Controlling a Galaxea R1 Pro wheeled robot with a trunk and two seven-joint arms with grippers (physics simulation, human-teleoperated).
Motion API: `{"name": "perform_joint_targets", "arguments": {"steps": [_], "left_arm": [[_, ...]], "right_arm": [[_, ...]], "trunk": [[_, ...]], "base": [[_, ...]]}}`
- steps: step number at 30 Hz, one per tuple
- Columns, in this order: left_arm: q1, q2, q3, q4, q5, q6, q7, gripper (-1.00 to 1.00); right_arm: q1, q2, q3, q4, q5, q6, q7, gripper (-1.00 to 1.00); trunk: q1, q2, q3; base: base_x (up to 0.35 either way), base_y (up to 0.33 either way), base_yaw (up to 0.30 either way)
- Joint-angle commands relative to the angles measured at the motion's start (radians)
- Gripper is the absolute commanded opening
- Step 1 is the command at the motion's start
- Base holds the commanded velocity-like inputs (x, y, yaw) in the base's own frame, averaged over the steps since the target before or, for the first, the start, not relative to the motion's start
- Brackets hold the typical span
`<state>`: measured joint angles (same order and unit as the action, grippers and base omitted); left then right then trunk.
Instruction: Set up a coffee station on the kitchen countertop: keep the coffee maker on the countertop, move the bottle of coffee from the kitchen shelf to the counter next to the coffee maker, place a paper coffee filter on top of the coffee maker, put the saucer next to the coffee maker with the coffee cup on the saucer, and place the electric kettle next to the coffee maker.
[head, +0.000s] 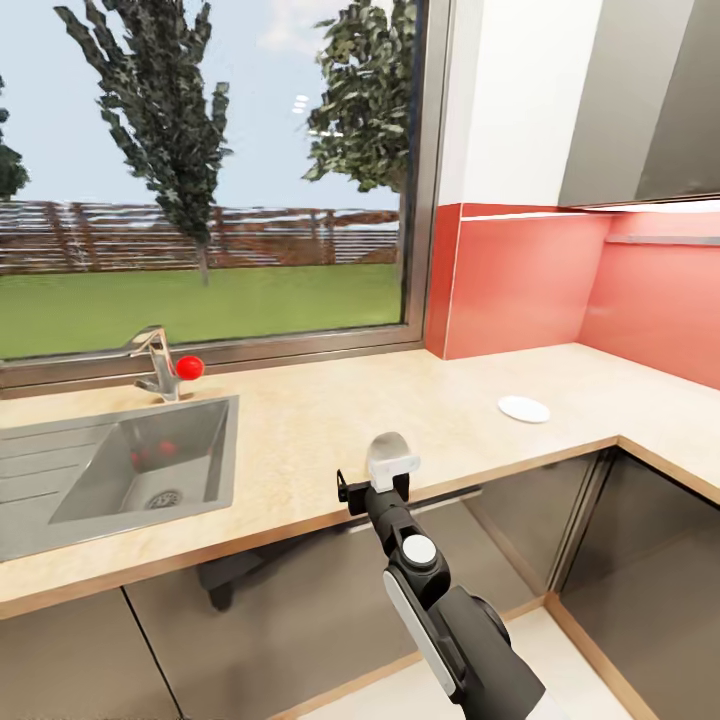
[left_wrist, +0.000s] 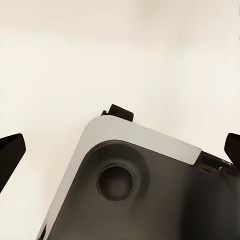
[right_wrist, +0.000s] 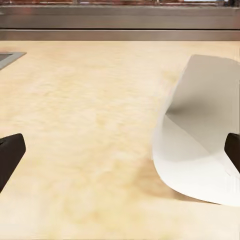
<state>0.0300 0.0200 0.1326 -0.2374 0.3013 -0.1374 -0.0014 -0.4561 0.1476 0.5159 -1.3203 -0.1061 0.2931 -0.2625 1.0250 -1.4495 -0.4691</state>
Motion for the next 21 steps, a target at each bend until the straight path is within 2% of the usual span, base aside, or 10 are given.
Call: {"name": "perform_joint_targets", "arguments": {"steps": [1,15,21], "left_arm": [[0.001,0.0,0.0,-0.002,0.007,-0.001,0.0,1.0],[0.001,0.0,-0.001,-0.002,0.007,-0.001,0.0,1.0],[0.001,0.0,-0.001,-0.002,0.007,-0.001,0.0,1.0]], "right_arm": [[-0.001,0.0,0.003,-0.001,-0.01,0.003,-0.008,1.0],[-0.001,0.0,0.001,0.002,-0.01,-0.004,-0.009,1.0],[-0.001,0.0,0.0,0.043,-0.01,-0.031,-0.009,1.0]], "trunk": [[0.0,-0.001,-0.001],[0.0,-0.001,-0.001],[0.0,-0.001,-0.001]], "base": [[0.0,0.001,0.092],[0.036,-0.028,0.013],[0.005,-0.004,0.0]]}}
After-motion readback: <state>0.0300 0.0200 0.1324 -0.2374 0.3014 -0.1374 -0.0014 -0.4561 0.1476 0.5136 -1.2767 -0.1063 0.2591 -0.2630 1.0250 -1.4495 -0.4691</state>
